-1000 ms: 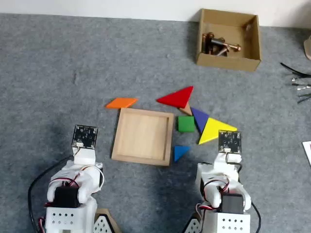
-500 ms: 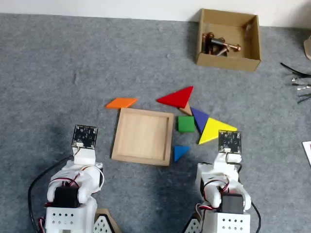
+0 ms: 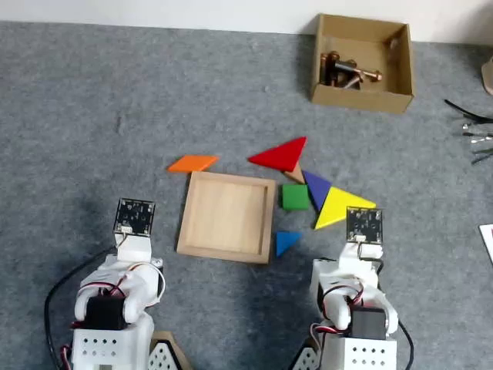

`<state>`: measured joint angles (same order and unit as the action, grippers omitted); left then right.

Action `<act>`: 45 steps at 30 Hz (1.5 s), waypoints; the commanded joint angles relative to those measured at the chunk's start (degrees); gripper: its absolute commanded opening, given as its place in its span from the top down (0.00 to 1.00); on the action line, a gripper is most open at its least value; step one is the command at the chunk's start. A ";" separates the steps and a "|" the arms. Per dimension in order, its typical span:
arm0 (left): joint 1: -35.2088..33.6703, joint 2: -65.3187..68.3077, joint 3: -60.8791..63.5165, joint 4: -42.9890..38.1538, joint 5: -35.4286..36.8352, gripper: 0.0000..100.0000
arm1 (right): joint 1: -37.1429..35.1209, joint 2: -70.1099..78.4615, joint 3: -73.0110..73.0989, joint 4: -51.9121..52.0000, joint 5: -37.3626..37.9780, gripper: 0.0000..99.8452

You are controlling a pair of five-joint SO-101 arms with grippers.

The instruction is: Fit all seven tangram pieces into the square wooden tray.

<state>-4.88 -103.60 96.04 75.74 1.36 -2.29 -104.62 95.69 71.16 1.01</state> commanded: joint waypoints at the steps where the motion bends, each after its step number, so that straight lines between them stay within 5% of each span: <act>1: -0.75 -0.92 1.10 0.26 0.35 0.99 | -0.57 -0.66 6.29 0.31 -0.44 0.99; 39: -0.75 -0.92 1.10 0.26 0.35 0.99 | 3.03 -0.66 5.76 -5.58 -0.18 0.99; 45: -0.75 -0.92 1.10 0.26 0.35 0.99 | 12.88 -0.66 0.40 -14.29 16.09 0.99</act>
<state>-4.88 -103.60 96.04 75.74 1.36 5.80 -104.62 95.69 61.67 8.22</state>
